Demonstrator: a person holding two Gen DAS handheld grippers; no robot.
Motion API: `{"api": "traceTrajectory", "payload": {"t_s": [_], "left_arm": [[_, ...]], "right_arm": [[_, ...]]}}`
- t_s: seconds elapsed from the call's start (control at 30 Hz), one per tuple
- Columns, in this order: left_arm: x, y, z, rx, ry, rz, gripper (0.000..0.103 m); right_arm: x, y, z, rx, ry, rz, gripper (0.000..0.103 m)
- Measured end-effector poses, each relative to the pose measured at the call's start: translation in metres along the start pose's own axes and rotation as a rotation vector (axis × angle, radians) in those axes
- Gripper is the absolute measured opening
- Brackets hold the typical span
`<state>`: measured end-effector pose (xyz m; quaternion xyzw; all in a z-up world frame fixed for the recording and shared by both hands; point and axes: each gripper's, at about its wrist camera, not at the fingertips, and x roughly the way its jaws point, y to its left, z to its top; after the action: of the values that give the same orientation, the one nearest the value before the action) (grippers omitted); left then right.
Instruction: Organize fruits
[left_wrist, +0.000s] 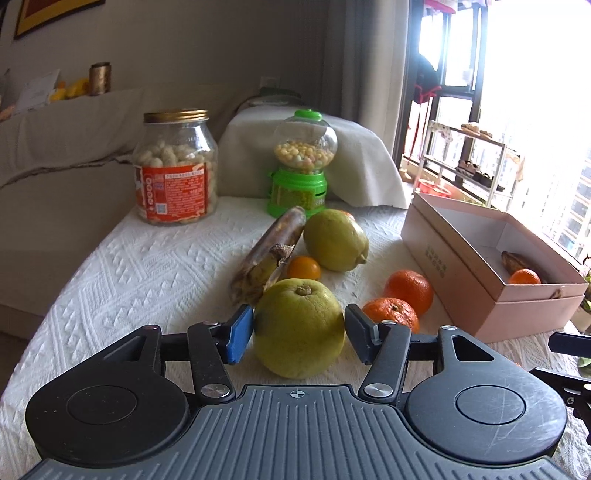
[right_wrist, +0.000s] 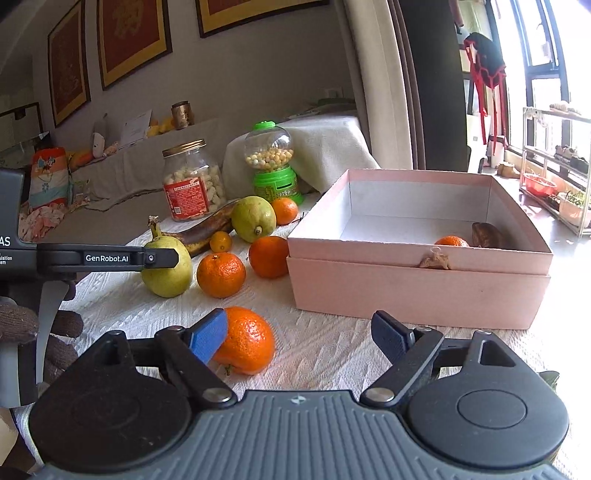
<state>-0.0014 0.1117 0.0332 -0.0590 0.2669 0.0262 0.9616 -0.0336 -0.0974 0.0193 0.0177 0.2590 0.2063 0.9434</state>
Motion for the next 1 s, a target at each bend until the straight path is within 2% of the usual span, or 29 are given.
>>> {"api": "traceTrajectory", "payload": {"t_s": [0.17,0.43,0.57,0.77,0.83,0.87,1.0], "left_arm": [[0.009,0.004,-0.004,0.001,0.006,-0.02,0.066],[0.025,0.015,-0.005,-0.084,0.056,-0.067,0.066],[0.006,0.015,-0.009,-0.085,0.061,-0.071,0.066],[-0.045,0.007,-0.035,-0.091,0.102,-0.182,0.066],[-0.05,0.001,-0.043,-0.074,0.127,-0.192,0.066],[-0.052,-0.001,-0.045,-0.066,0.113,-0.186,0.066],[-0.046,0.0,-0.045,-0.094,0.107,-0.186,0.066]], "right_arm": [[0.0,0.008,-0.002,-0.039,-0.002,-0.008,0.092],[0.001,0.01,-0.003,-0.052,0.006,-0.012,0.097],[0.001,0.01,-0.003,-0.051,0.006,-0.015,0.098],[0.0,0.011,-0.003,-0.065,0.009,-0.015,0.098],[-0.002,0.017,-0.004,-0.097,0.007,-0.032,0.098],[-0.003,0.02,-0.004,-0.113,0.01,-0.038,0.098],[-0.008,0.033,-0.007,-0.157,0.056,0.006,0.098]]}}
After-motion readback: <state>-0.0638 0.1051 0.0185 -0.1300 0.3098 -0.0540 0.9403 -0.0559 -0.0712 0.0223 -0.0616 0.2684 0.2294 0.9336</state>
